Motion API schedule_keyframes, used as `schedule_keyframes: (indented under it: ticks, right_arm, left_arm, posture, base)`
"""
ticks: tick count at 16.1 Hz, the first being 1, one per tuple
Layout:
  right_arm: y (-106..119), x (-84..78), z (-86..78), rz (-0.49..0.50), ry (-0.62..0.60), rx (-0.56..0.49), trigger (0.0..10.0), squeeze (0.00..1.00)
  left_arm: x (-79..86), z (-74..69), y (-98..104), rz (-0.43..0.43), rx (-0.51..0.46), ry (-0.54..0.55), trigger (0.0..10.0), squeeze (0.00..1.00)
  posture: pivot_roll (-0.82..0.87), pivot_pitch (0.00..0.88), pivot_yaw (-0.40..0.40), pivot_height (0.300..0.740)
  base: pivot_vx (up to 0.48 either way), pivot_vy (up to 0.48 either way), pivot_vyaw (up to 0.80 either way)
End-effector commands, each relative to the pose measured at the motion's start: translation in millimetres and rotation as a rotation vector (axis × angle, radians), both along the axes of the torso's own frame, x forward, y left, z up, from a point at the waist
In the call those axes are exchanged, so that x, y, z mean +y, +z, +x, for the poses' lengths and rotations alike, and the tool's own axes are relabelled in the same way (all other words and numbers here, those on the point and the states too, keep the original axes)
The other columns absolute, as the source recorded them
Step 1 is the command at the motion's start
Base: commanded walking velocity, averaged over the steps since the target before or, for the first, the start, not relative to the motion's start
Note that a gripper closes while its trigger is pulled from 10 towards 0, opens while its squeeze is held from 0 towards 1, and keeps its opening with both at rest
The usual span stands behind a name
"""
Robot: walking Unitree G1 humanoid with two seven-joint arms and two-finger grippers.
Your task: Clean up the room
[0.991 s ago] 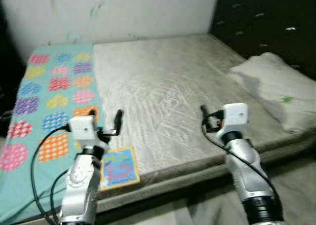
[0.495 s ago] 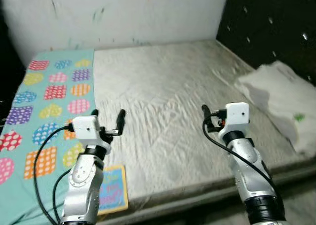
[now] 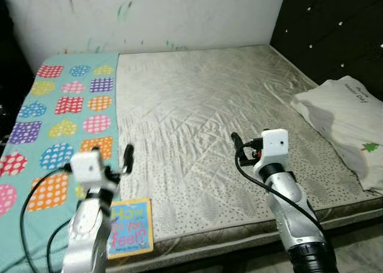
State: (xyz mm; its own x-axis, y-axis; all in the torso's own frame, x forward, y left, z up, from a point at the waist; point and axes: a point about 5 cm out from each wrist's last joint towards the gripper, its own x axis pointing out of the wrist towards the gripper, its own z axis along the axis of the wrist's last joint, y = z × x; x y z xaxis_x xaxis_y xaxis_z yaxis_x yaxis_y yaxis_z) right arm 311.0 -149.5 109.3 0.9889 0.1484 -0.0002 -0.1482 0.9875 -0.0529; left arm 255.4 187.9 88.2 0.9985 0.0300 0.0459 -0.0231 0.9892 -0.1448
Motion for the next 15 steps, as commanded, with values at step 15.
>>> schedule_keyframes:
  ticks: [15]
  right_arm:
    - [-54.1, -19.0, -29.6, -0.051, -0.154, 0.113, 10.0, 0.0]
  left_arm:
    - [9.0, -15.5, -40.2, -0.004, 0.129, 0.012, 10.0, 0.0]
  posture:
    - [-0.03, 0.0, -0.033, 0.74]
  base:
    - [0.0, 0.0, 0.0]
